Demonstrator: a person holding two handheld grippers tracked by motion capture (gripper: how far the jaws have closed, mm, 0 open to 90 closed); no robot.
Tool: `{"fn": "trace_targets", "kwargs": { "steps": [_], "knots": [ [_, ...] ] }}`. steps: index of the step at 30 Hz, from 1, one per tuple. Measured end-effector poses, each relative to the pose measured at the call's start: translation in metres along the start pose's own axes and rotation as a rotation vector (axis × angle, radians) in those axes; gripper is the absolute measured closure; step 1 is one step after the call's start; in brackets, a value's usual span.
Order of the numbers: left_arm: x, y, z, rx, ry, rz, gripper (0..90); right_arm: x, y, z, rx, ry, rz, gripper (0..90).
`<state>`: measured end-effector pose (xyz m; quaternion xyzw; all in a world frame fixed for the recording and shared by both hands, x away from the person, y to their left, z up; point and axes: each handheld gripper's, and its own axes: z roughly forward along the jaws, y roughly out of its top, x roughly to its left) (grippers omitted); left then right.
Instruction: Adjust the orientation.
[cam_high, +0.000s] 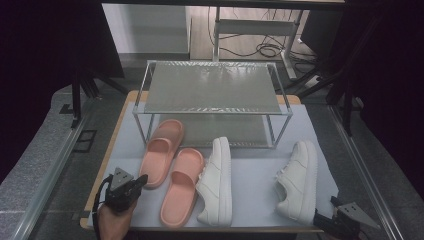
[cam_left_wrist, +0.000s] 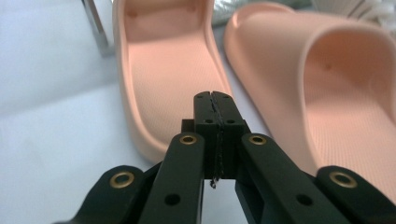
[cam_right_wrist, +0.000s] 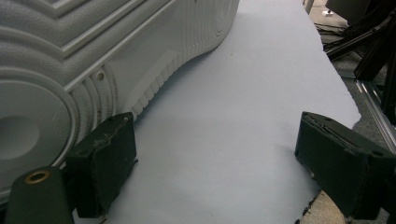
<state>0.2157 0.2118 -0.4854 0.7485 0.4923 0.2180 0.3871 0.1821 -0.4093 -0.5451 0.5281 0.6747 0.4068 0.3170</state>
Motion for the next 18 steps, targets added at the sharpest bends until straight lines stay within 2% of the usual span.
{"fn": "trace_targets", "kwargs": {
  "steps": [8, 18],
  "knots": [
    [0.002, -0.019, 0.004, 0.048, 0.012, -0.01, 89.9, 0.0, 0.0, 0.0, -0.001, 0.0, 0.0, 12.2],
    [-0.001, -0.021, 0.018, 0.092, 0.038, 0.008, 89.9, 0.0, 0.0, 0.0, -0.003, -0.001, 0.001, 12.2]
  ]
}}
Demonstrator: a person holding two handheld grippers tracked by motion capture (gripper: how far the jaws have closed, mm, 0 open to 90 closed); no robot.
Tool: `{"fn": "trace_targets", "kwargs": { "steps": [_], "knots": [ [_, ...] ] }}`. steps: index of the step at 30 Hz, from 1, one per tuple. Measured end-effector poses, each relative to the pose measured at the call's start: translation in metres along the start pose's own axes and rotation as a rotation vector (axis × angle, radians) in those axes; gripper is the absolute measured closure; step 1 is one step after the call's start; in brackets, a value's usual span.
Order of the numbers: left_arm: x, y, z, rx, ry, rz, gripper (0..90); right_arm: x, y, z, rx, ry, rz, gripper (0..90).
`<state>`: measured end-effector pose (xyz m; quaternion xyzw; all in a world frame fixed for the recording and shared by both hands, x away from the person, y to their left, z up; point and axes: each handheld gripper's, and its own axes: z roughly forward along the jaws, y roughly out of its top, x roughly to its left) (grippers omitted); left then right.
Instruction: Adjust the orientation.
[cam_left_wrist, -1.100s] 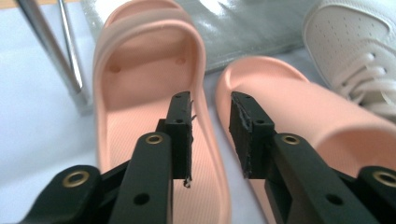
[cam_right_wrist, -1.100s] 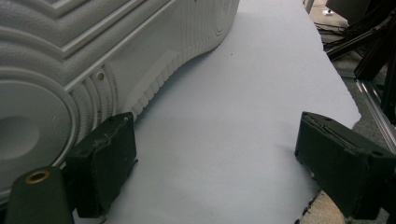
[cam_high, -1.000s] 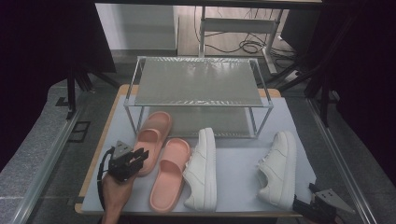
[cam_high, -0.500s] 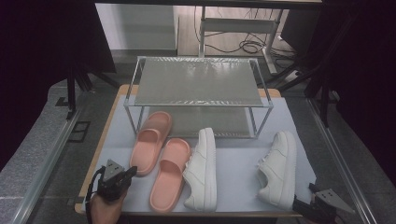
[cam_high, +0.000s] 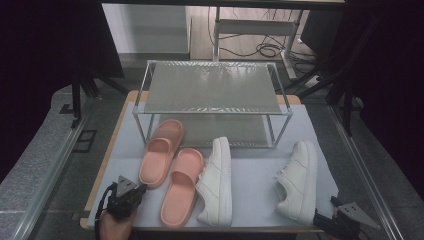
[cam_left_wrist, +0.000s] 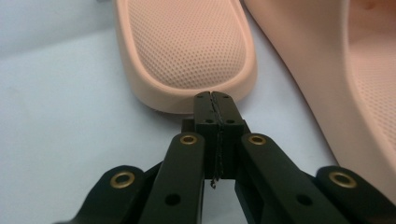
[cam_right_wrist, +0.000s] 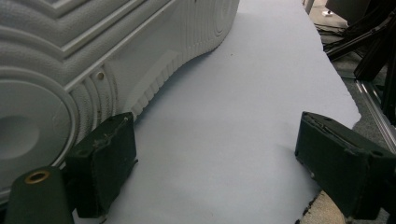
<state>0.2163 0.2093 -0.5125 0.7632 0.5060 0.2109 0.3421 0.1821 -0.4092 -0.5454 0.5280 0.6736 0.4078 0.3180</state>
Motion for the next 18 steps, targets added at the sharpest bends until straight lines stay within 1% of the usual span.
{"fn": "trace_targets", "kwargs": {
  "steps": [3, 7, 15, 18],
  "knots": [
    [0.0, 0.002, 0.003, -0.005, 0.005, -0.007, 89.8, 0.0, 0.0, 0.0, 0.0, 0.0, 0.0, 12.2],
    [-0.001, 0.005, 0.007, -0.007, 0.012, -0.006, 89.8, 0.0, 0.0, 0.0, 0.0, 0.0, 0.0, 12.2],
    [-0.006, 0.016, 0.019, -0.017, 0.003, 0.008, 89.8, 0.0, 0.0, 0.0, -0.001, 0.0, 0.0, 12.2],
    [-0.006, 0.02, 0.024, -0.023, -0.001, 0.004, 89.8, 0.0, 0.0, 0.0, -0.001, 0.0, 0.0, 12.2]
  ]
}}
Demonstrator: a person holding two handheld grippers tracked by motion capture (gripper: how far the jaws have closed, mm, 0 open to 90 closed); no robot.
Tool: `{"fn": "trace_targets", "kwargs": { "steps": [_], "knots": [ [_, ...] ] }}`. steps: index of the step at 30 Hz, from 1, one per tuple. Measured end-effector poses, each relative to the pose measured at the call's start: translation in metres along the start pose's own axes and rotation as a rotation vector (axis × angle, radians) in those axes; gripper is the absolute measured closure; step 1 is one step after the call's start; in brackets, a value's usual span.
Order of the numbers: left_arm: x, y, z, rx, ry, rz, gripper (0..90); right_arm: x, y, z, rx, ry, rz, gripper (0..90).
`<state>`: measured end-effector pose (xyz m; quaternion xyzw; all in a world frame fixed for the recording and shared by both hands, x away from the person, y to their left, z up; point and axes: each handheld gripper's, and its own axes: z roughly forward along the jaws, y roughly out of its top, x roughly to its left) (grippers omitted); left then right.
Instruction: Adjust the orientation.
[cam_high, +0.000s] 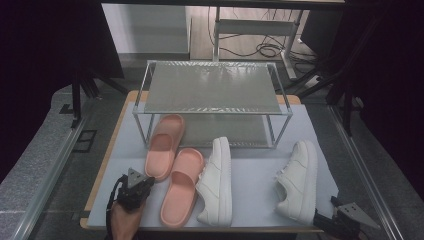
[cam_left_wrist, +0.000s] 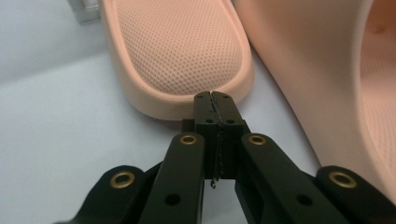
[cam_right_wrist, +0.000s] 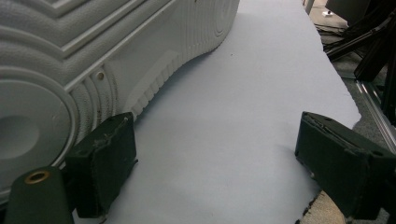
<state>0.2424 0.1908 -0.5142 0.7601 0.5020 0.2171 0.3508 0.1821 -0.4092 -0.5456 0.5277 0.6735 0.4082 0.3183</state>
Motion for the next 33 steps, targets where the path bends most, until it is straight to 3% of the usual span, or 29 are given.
{"fn": "trace_targets", "kwargs": {
  "steps": [11, 23, 28, 33],
  "knots": [
    [0.003, 0.012, 0.014, -0.022, -0.002, -0.012, 89.8, 0.0, 0.0, 0.0, -0.002, 0.001, 0.001, 12.2],
    [0.005, 0.037, 0.026, -0.051, -0.003, -0.009, 89.8, 0.0, 0.0, 0.0, 0.002, 0.002, -0.002, 12.2],
    [0.005, 0.046, 0.033, -0.04, 0.009, 0.006, 89.9, 0.0, 0.0, 0.0, -0.001, 0.002, -0.001, 12.1],
    [0.005, 0.053, 0.042, -0.039, 0.019, -0.006, 89.9, 0.0, 0.0, 0.0, -0.001, 0.002, -0.002, 12.2]
  ]
}}
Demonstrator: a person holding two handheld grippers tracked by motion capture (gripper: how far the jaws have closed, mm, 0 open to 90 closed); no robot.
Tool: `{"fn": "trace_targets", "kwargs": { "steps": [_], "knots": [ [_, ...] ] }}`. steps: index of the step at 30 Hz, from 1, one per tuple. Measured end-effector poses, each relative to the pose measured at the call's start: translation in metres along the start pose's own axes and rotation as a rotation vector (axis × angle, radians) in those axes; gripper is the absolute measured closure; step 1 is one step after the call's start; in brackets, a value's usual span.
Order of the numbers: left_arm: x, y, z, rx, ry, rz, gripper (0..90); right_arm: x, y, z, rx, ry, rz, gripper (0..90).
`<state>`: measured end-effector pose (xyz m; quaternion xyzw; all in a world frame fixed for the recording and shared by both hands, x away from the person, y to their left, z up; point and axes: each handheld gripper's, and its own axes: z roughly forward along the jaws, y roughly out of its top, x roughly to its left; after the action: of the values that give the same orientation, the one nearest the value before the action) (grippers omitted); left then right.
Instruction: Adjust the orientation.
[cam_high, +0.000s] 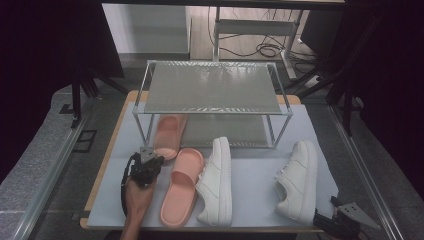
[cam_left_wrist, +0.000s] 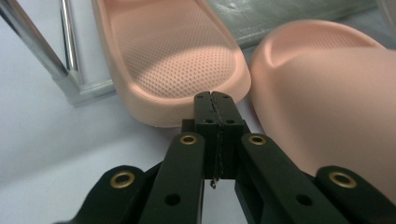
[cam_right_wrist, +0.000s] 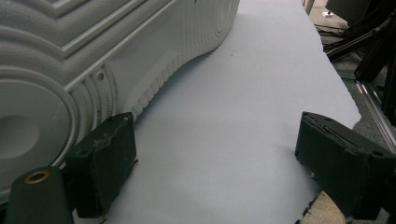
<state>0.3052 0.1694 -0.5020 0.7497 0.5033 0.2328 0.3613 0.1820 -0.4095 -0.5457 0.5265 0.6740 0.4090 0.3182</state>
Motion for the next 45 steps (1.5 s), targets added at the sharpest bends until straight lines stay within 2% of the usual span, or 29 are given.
{"fn": "trace_targets", "kwargs": {
  "steps": [8, 24, 34, 37, 40, 45],
  "knots": [
    [0.005, 0.008, 0.011, 0.0, 0.002, -0.021, 89.9, 0.0, 0.0, 0.0, 0.003, 0.0, -0.001, 12.2],
    [0.009, 0.023, 0.035, -0.001, 0.035, -0.027, 89.7, 0.0, 0.0, 0.0, -0.001, 0.0, -0.001, 12.1],
    [0.016, 0.03, 0.05, 0.003, 0.034, -0.039, 89.8, 0.0, 0.0, 0.0, 0.002, 0.001, -0.002, 12.1],
    [0.016, 0.031, 0.052, 0.01, 0.04, -0.036, 89.8, 0.0, 0.0, 0.0, 0.002, 0.001, -0.002, 12.1],
    [0.016, 0.031, 0.051, 0.008, 0.029, -0.052, 89.8, 0.0, 0.0, 0.0, 0.001, 0.001, -0.001, 12.1],
    [0.017, 0.03, 0.04, -0.028, 0.008, -0.085, 89.7, 0.0, 0.0, 0.0, 0.0, 0.0, -0.001, 12.1]
  ]
}}
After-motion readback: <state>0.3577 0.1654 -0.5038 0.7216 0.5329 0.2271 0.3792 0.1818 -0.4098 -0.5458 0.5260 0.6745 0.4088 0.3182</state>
